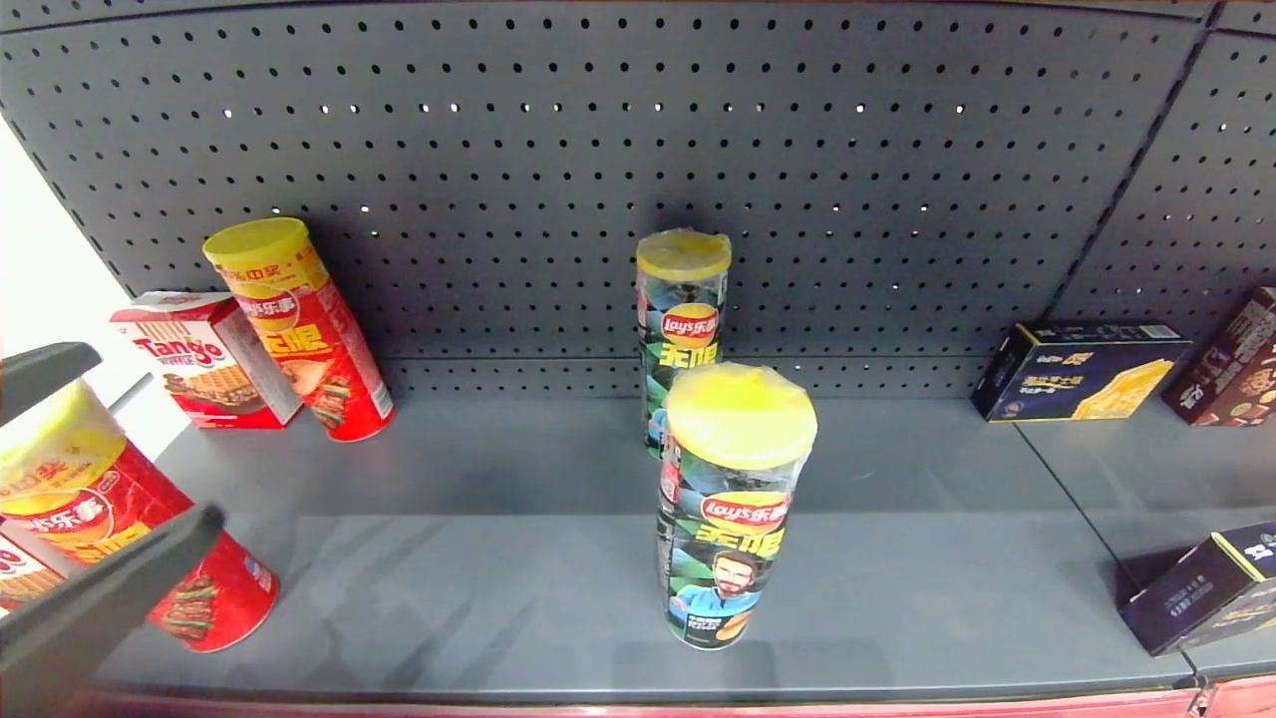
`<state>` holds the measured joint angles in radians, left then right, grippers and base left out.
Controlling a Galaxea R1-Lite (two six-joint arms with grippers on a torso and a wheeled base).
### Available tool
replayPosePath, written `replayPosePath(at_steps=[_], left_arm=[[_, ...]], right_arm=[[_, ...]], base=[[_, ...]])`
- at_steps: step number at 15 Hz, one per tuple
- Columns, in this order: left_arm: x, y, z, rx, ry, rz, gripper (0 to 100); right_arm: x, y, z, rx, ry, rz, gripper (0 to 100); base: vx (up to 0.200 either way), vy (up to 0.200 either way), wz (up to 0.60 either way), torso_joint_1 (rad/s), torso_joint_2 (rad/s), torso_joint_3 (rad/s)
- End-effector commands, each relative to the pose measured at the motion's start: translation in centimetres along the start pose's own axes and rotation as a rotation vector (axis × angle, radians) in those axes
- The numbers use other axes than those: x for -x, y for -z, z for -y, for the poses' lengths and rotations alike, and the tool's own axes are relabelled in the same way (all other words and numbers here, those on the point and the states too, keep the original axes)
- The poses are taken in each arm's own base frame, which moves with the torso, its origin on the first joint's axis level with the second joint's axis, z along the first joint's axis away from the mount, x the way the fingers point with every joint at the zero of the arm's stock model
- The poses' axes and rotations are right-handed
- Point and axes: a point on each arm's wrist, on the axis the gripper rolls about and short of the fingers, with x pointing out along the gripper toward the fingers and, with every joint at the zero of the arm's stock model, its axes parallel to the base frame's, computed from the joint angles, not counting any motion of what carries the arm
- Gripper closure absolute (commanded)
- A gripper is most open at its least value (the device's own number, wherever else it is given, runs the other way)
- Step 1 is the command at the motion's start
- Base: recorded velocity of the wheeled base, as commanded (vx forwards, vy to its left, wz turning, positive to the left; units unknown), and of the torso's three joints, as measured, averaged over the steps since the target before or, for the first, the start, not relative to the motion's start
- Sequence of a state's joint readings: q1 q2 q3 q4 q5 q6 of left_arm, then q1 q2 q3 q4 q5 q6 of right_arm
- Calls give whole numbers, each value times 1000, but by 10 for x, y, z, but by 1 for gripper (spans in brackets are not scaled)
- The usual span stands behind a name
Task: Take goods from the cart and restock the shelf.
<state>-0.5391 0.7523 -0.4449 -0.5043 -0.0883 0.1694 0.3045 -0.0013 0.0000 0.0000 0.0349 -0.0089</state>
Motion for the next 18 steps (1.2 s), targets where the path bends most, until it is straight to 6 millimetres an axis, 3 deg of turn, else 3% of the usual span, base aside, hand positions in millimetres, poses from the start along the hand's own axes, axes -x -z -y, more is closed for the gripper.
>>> replayPosePath(at_steps=[1,3,5,6,7,10,14,16,18], left_arm=[[80,24,12,-23,-132,74,0],[102,41,23,-62,-262,62,0],[103,59,29,-63,-301,62,0],[100,81,32,-80,-288,77,0],[101,92,34,-86,-289,76,0],[102,106,38,-68,-384,-49,0],[115,121,47,-39,-370,-60,0],[117,138,50,42,-344,-222,0],[117,136,49,33,-349,-194,0]], right_arm=[[0,0,0,0,-1,-1,0],[0,0,0,0,-1,-1,0],[0,0,0,0,-1,-1,0],[0,0,0,0,-1,-1,0],[0,0,0,0,-1,-1,0],[0,0,0,0,-1,-1,0],[0,0,0,0,-1,-1,0],[0,0,0,0,-1,-1,0],[0,0,0,0,-1,-1,0]], base=[[0,0,0,0,0,0],[0,0,0,0,0,0],[0,0,0,0,0,0],[0,0,0,0,0,0],[0,0,0,0,0,0],[0,0,0,0,0,0],[0,0,0,0,0,0],[0,0,0,0,0,0],[0,0,0,0,0,0]])
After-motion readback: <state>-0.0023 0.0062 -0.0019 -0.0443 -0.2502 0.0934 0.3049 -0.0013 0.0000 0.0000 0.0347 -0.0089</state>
